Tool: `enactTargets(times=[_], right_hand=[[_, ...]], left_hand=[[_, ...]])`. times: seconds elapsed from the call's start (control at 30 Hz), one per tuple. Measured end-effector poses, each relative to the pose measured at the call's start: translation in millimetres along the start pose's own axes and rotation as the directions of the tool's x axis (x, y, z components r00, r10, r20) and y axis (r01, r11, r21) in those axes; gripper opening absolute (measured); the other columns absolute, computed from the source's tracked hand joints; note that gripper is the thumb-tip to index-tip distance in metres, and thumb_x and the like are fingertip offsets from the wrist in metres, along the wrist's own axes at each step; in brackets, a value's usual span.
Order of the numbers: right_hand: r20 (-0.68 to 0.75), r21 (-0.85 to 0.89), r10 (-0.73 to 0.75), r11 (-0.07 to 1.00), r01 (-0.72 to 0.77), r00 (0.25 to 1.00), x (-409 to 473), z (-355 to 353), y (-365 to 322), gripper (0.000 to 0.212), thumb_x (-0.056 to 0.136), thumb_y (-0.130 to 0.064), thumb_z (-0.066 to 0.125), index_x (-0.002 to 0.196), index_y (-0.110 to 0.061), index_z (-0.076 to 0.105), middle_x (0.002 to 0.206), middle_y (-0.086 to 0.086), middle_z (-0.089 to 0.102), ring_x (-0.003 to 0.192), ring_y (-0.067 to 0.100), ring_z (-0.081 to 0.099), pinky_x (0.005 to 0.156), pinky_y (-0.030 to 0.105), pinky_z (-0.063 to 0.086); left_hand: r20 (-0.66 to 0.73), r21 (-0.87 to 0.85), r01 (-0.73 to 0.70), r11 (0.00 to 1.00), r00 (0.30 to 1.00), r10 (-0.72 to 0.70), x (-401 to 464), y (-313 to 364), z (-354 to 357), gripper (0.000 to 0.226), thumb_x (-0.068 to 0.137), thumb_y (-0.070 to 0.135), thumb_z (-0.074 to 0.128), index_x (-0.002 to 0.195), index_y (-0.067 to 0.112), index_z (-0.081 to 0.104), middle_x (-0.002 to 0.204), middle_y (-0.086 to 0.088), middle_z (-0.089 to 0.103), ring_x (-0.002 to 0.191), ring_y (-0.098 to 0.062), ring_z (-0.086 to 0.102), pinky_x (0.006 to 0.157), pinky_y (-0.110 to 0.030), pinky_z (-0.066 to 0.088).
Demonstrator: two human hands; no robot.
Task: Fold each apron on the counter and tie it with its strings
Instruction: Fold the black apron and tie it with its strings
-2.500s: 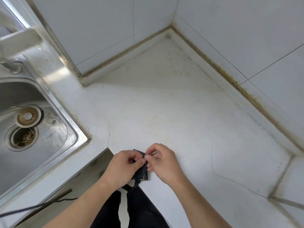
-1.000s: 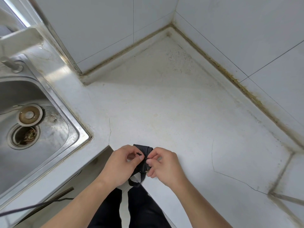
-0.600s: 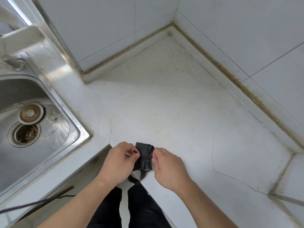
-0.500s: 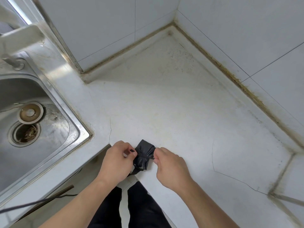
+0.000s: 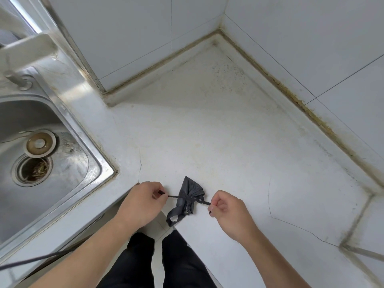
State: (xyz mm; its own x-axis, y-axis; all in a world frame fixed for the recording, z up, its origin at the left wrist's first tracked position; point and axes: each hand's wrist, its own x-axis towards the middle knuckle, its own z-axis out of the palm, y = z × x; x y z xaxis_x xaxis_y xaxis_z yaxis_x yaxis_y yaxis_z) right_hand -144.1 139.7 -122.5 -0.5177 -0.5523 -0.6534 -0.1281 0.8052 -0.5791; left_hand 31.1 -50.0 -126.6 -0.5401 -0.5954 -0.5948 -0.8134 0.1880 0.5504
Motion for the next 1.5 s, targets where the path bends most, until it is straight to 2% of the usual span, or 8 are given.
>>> enactTargets(times=[0.33, 0.5, 0.63, 0.77, 0.87, 1.13, 1.27, 1.5], right_hand=[[0.011, 0.007, -0.019, 1.000, 0.019, 1.000, -3, 5, -24, 0.027, 0.097, -0.009, 0.057, 0.096, -0.033, 0.070, 0.080, -0.004, 0.074, 0.070, 0.017, 0.068, 0.053, 0.025, 0.052], [-0.017, -0.003, -0.029, 1.000, 0.029, 0.999, -4, 5, -30, 0.020, 0.096, -0.015, 0.061, 0.084, -0.030, 0.069, 0.081, -0.001, 0.072, 0.071, 0.018, 0.066, 0.053, 0.024, 0.051], [-0.033, -0.063, -0.046, 0.997, 0.044, 0.998, -2, 4, -25, 0.024, 0.095, -0.011, 0.058, 0.084, -0.029, 0.068, 0.077, -0.002, 0.071, 0.069, 0.019, 0.065, 0.054, 0.028, 0.053], [0.004, -0.402, -0.128, 0.908, 0.118, 0.992, -1, 5, -22, 0.022, 0.098, -0.015, 0.054, 0.101, -0.028, 0.071, 0.090, -0.010, 0.071, 0.082, 0.014, 0.065, 0.075, 0.037, 0.058], [-0.010, -0.435, -0.128, 0.894, 0.111, 0.992, -1, 6, -24, 0.018, 0.098, -0.016, 0.053, 0.096, -0.025, 0.069, 0.086, -0.010, 0.067, 0.078, 0.013, 0.061, 0.072, 0.036, 0.055], [-0.016, 0.150, -0.050, 0.987, 0.052, 0.999, -11, 6, -36, 0.021, 0.095, -0.012, 0.057, 0.080, -0.022, 0.067, 0.066, 0.002, 0.058, 0.061, 0.010, 0.050, 0.057, 0.029, 0.044], [0.000, 0.246, -0.043, 0.968, 0.042, 0.999, -11, 8, -39, 0.023, 0.095, -0.010, 0.055, 0.080, -0.021, 0.068, 0.077, 0.010, 0.068, 0.067, 0.017, 0.059, 0.065, 0.045, 0.057], [0.012, 0.307, -0.045, 0.951, 0.039, 0.999, -11, 11, -38, 0.024, 0.100, -0.009, 0.052, 0.083, -0.018, 0.065, 0.067, -0.002, 0.062, 0.063, 0.015, 0.056, 0.062, 0.036, 0.052]], left_hand=[[-0.013, 0.321, -0.335, 0.886, 0.934, 0.358, -7, 9, 22, 0.053, 0.090, 0.014, 0.054, 0.143, 0.020, 0.054, 0.135, 0.002, 0.055, 0.116, -0.021, 0.057, 0.088, -0.032, 0.055], [0.053, 0.409, -0.332, 0.850, 0.939, 0.341, -7, 15, 26, 0.024, 0.103, 0.028, 0.048, 0.123, 0.021, 0.060, 0.099, 0.004, 0.063, 0.083, -0.021, 0.063, 0.068, -0.034, 0.052], [0.110, 0.406, -0.280, 0.870, 0.960, 0.258, -1, 12, 21, 0.019, 0.107, 0.026, 0.049, 0.110, 0.021, 0.067, 0.100, 0.002, 0.066, 0.087, -0.019, 0.064, 0.076, -0.034, 0.054], [0.237, 0.378, -0.305, 0.874, 0.945, 0.227, -2, 16, 16, 0.016, 0.104, 0.021, 0.055, 0.096, 0.022, 0.068, 0.091, 0.004, 0.069, 0.081, -0.016, 0.064, 0.065, -0.024, 0.046], [0.275, 0.311, -0.304, 0.900, 0.936, 0.221, -2, 17, 12, 0.016, 0.101, 0.022, 0.058, 0.091, 0.028, 0.069, 0.089, 0.010, 0.068, 0.078, -0.008, 0.063, 0.062, -0.020, 0.045], [0.242, -0.200, -0.330, 0.923, 0.896, 0.373, -14, 28, 1, 0.013, 0.091, 0.025, 0.077, 0.080, 0.032, 0.078, 0.118, 0.025, 0.063, 0.118, -0.001, 0.051, 0.095, -0.016, 0.039], [0.268, -0.387, -0.240, 0.890, 0.895, 0.358, -17, 31, 0, 0.013, 0.091, 0.018, 0.078, 0.083, 0.028, 0.080, 0.111, 0.016, 0.075, 0.103, -0.011, 0.062, 0.089, -0.029, 0.045], [0.312, -0.654, -0.017, 0.756, 0.904, 0.291, -20, 24, 5, 0.011, 0.097, 0.011, 0.071, 0.103, 0.007, 0.079, 0.116, -0.004, 0.078, 0.105, -0.026, 0.071, 0.098, -0.043, 0.051]])
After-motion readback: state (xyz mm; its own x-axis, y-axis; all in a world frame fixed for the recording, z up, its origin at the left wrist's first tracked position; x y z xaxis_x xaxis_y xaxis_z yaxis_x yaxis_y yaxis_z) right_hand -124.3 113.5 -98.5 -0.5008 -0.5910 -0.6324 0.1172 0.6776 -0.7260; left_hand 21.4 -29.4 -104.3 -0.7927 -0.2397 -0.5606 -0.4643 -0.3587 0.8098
